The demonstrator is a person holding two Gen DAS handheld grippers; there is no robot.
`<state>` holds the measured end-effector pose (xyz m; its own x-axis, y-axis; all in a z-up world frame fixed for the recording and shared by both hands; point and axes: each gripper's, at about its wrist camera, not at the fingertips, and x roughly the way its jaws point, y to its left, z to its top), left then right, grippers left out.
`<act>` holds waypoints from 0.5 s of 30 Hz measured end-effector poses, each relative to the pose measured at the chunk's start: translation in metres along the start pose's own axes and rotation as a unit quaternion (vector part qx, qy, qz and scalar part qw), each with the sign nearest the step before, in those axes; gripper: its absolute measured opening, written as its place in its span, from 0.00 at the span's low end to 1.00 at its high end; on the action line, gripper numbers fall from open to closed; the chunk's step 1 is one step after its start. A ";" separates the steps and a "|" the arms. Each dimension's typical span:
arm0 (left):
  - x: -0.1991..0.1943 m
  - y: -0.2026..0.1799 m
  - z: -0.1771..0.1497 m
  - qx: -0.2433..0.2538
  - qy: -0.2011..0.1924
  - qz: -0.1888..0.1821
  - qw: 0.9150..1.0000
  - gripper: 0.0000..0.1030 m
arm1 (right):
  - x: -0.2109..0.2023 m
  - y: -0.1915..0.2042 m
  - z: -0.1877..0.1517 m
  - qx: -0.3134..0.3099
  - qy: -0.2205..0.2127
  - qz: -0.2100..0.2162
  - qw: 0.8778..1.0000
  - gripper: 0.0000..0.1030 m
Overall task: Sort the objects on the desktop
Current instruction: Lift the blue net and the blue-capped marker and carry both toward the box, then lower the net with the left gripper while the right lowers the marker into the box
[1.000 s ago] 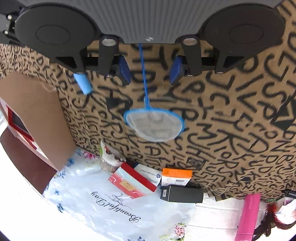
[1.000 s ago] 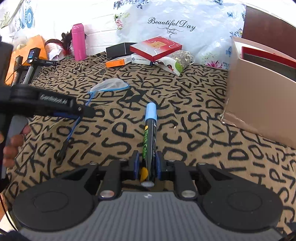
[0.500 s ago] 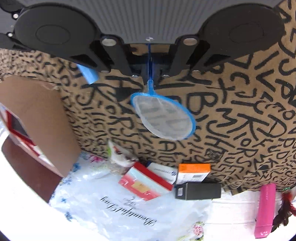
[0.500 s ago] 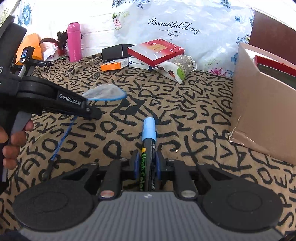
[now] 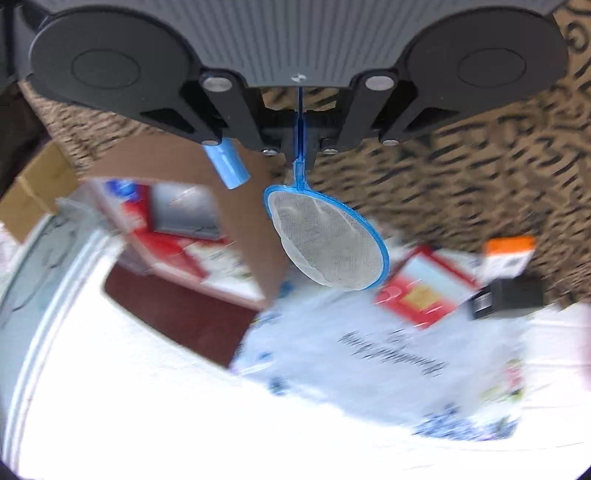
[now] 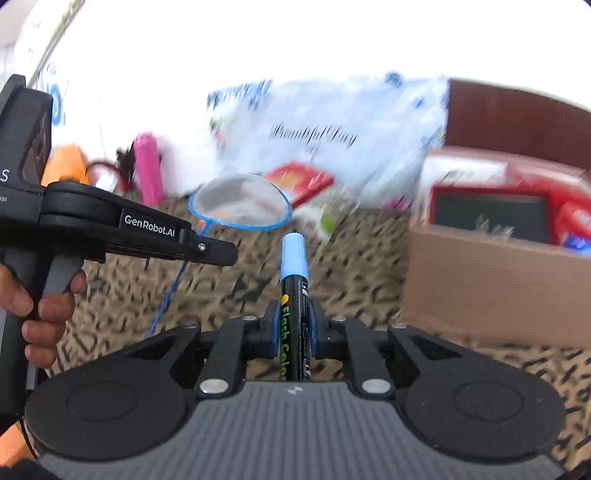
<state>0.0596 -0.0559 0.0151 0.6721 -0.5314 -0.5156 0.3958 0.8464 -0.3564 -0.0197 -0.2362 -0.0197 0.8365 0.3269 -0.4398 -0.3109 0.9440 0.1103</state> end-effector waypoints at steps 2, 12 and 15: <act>0.005 -0.017 0.015 -0.005 -0.003 -0.028 1.000 0.00 | -0.011 -0.011 0.009 0.006 -0.020 -0.009 1.000 0.13; 0.061 -0.098 0.086 0.006 -0.004 -0.107 0.994 0.00 | -0.038 -0.087 0.040 0.035 -0.081 -0.085 0.992 0.13; 0.083 -0.113 0.102 0.009 -0.001 -0.110 0.994 0.00 | -0.040 -0.109 0.048 0.042 -0.087 -0.109 0.989 0.13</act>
<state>0.1337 -0.1922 0.0921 0.5692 -0.7043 -0.4243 0.5449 0.7096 -0.4468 0.0022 -0.3498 0.0287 0.9468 0.1110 -0.3019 -0.0822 0.9909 0.1067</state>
